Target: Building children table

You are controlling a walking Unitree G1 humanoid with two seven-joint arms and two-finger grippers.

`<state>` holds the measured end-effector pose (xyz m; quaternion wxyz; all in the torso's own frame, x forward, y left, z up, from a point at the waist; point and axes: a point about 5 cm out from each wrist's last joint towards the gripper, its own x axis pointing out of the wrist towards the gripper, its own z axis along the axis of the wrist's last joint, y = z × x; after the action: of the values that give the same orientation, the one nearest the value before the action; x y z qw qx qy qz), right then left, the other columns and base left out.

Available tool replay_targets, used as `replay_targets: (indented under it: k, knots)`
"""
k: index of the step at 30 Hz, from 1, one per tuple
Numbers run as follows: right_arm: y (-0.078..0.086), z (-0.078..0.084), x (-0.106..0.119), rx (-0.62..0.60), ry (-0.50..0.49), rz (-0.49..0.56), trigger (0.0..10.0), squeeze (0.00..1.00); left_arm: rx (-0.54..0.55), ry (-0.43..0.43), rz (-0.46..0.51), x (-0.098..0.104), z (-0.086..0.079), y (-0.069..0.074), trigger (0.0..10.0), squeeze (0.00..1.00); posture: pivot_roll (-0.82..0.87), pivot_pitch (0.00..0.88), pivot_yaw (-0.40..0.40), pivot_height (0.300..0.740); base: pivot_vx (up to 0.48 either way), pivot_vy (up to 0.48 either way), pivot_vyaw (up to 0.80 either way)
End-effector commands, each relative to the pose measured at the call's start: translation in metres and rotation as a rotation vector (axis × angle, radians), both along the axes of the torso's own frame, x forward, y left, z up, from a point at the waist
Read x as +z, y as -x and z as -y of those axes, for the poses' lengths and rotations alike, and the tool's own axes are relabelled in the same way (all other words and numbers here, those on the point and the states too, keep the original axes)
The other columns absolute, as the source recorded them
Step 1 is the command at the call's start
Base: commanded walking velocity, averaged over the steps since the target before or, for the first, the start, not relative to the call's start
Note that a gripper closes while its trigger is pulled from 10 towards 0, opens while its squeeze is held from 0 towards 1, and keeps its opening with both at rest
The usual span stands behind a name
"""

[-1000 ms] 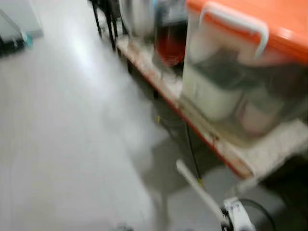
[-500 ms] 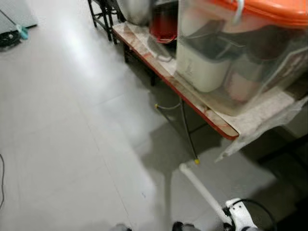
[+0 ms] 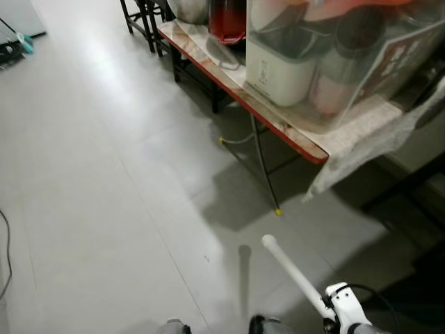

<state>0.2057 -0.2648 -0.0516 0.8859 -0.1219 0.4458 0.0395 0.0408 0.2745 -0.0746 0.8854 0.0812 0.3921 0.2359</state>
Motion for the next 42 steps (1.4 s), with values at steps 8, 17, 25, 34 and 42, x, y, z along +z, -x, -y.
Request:
replay_targets:
  k: [8, 17, 25, 34, 42]
  knots:
    - [0.0050, -0.0033, -0.0041, 0.010, -0.001, -0.017, 10.0, 0.00, 0.021, 0.001, -0.045, -0.0026, -0.0016, 0.0140, 10.0, 0.00, 0.03, 0.262, -0.031, 0.734, -0.265, 0.000, 0.00]
    - [0.0039, -0.0030, -0.0034, 0.010, 0.004, -0.012, 10.0, 0.00, 0.020, 0.002, -0.046, -0.0030, -0.0016, 0.0125, 10.0, 0.00, 0.03, 0.258, -0.032, 0.734, -0.265, 0.000, 0.00]
    - [0.0004, -0.0031, -0.0014, 0.012, 0.007, -0.001, 10.0, 0.00, 0.021, 0.003, -0.054, -0.0040, -0.0028, 0.0127, 10.0, 0.00, 0.03, 0.250, -0.033, 0.734, -0.265, 0.000, 0.00]
    - [-0.0011, -0.0020, -0.0001, 0.012, 0.013, 0.006, 10.0, 0.00, 0.020, 0.004, -0.056, -0.0044, -0.0030, 0.0128, 10.0, 0.00, 0.03, 0.253, -0.034, 0.734, -0.260, 0.000, 0.00]
    - [-0.0015, -0.0018, 0.0002, 0.011, 0.013, 0.009, 10.0, 0.00, 0.020, 0.006, -0.059, -0.0053, -0.0020, 0.0131, 10.0, 0.00, 0.03, 0.255, -0.035, 0.734, -0.062, 0.000, 0.00]
